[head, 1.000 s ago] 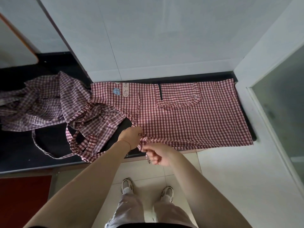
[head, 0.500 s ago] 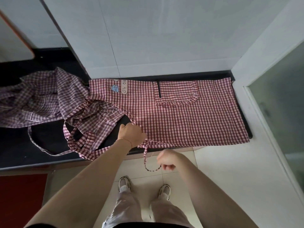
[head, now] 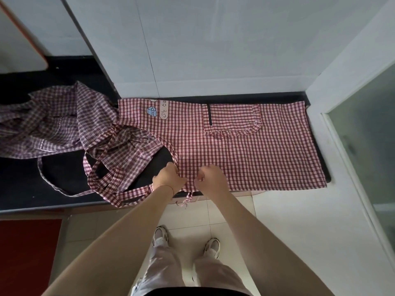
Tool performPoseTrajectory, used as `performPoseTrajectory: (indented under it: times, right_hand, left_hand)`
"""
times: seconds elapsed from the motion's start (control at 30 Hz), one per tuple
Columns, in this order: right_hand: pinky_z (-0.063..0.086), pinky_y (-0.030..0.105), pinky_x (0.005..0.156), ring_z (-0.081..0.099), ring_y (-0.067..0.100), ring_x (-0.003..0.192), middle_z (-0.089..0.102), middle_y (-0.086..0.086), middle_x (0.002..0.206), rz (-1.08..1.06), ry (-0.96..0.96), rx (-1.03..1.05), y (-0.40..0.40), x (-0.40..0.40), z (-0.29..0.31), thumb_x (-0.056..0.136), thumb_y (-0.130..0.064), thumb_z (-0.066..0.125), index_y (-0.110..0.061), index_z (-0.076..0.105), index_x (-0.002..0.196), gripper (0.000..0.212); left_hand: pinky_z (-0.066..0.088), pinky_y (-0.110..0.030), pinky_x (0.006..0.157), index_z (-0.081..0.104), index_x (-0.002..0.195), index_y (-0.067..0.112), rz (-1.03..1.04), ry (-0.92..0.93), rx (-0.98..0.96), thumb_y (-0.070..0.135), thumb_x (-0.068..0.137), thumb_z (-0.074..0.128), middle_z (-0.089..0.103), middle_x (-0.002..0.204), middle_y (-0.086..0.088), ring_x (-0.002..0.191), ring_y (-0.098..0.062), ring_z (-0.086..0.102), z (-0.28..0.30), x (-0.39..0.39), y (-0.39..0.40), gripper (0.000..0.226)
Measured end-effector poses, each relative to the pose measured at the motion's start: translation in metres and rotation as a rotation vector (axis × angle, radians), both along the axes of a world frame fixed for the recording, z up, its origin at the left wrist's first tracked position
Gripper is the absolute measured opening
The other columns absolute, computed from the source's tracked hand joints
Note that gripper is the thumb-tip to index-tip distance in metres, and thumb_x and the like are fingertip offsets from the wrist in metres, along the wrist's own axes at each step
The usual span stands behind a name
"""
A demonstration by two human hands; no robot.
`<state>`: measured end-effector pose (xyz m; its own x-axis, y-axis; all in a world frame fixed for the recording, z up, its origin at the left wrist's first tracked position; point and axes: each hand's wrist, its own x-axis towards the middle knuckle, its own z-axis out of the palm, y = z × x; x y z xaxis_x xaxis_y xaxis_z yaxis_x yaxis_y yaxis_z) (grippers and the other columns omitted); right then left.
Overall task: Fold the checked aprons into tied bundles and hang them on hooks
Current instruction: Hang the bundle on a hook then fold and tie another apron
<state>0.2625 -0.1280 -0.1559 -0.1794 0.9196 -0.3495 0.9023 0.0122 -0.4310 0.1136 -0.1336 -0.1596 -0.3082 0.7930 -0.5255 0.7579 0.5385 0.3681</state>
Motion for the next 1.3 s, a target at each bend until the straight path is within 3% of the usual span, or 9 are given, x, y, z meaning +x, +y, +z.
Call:
performPoseTrajectory:
  times: [0.1, 0.23, 0.57, 0.7, 0.83, 0.93, 1.03, 1.17, 1.3]
  right_hand:
    - [0.041, 0.042, 0.106, 0.042, 0.020, 0.125, 0.050, -0.001, 0.127, 0.132, -0.086, -0.008, -0.004, 0.002, -0.011, 0.083, -0.043, 0.071, -0.026, 0.059, 0.113, 0.036]
    - [0.029, 0.046, 0.118, 0.029, 0.027, 0.143, 0.036, 0.003, 0.152, 0.181, -0.091, 0.033, -0.010, 0.006, -0.017, 0.083, -0.051, 0.071, -0.025, 0.053, 0.130, 0.057]
    - [0.028, 0.048, 0.118, 0.025, 0.026, 0.146, 0.034, 0.001, 0.156, 0.166, -0.097, 0.028, -0.002, 0.008, -0.015, 0.094, -0.038, 0.056, -0.027, 0.048, 0.139, 0.047]
    - [0.013, 0.054, 0.121, 0.008, 0.031, 0.152, 0.017, 0.002, 0.164, 0.072, -0.098, 0.086, 0.000, 0.008, -0.016, 0.097, -0.039, 0.050, -0.032, 0.033, 0.151, 0.057]
    - [0.009, 0.061, 0.119, 0.002, 0.034, 0.153, 0.007, 0.001, 0.167, 0.104, -0.237, 0.009, 0.004, 0.017, -0.024, 0.100, -0.046, 0.040, -0.038, 0.018, 0.155, 0.060]
    - [0.029, 0.059, 0.112, 0.032, 0.032, 0.143, 0.037, 0.005, 0.155, 0.129, -0.336, 0.104, 0.007, 0.024, -0.022, 0.099, -0.042, 0.043, -0.029, 0.037, 0.148, 0.051]
    - [0.038, 0.053, 0.106, 0.046, 0.028, 0.129, 0.053, 0.007, 0.138, 0.101, -0.296, 0.267, 0.021, 0.023, -0.020, 0.094, -0.034, 0.048, -0.022, 0.049, 0.139, 0.046]
    - [0.026, 0.060, 0.117, 0.020, 0.033, 0.151, 0.025, 0.008, 0.163, 0.234, -0.192, 0.228, 0.035, 0.025, -0.026, 0.098, -0.038, 0.050, -0.029, 0.032, 0.153, 0.058]
    - [0.009, 0.059, 0.122, -0.004, 0.029, 0.154, -0.002, 0.000, 0.168, 0.254, -0.271, 0.098, 0.040, 0.057, -0.040, 0.100, -0.063, 0.028, -0.040, 0.008, 0.157, 0.065]
  left_hand:
    - [0.056, -0.034, 0.073, 0.059, 0.099, 0.020, 0.146, -0.131, -0.060, 0.031, 0.085, 0.073, 0.065, 0.087, 0.003, 0.081, -0.017, 0.065, 0.002, -0.003, 0.001, 0.022]
    - [0.060, -0.033, 0.069, 0.066, 0.086, 0.015, 0.167, -0.197, -0.108, 0.027, 0.087, 0.072, 0.074, 0.080, -0.003, 0.075, -0.019, 0.072, 0.005, -0.003, 0.006, 0.013]
    - [0.044, -0.026, 0.056, 0.071, 0.084, 0.009, 0.288, -0.279, 0.093, 0.021, 0.088, 0.067, 0.067, 0.077, -0.003, 0.064, -0.014, 0.054, 0.003, 0.007, 0.010, 0.013]
    - [0.039, -0.028, 0.056, 0.063, 0.076, 0.008, 0.356, -0.382, 0.139, 0.023, 0.089, 0.064, 0.057, 0.069, -0.002, 0.063, -0.016, 0.049, -0.001, 0.003, 0.009, 0.020]
    - [0.040, -0.027, 0.055, 0.060, 0.079, 0.011, 0.246, -0.181, 0.027, 0.018, 0.090, 0.058, 0.059, 0.075, -0.002, 0.066, -0.017, 0.052, -0.004, -0.007, 0.013, 0.013]
    - [0.045, -0.030, 0.064, 0.057, 0.096, 0.015, 0.047, 0.128, -0.069, 0.021, 0.089, 0.061, 0.059, 0.091, -0.001, 0.080, -0.018, 0.056, 0.007, -0.003, 0.019, 0.010]
    - [0.046, -0.036, 0.088, 0.052, 0.110, 0.014, -0.196, 0.338, 0.301, 0.017, 0.089, 0.055, 0.054, 0.115, -0.004, 0.107, -0.022, 0.052, 0.004, 0.008, 0.028, 0.022]
    - [0.019, -0.047, 0.122, 0.031, 0.150, 0.021, -0.552, 0.226, 0.265, 0.035, 0.103, 0.039, 0.024, 0.161, -0.006, 0.150, -0.031, 0.018, -0.012, 0.021, 0.039, 0.050]
    - [0.003, -0.052, 0.122, -0.013, 0.157, 0.027, -0.548, 0.356, 0.043, 0.063, 0.100, 0.018, -0.019, 0.164, -0.011, 0.151, -0.035, -0.013, -0.036, 0.010, 0.035, 0.074]
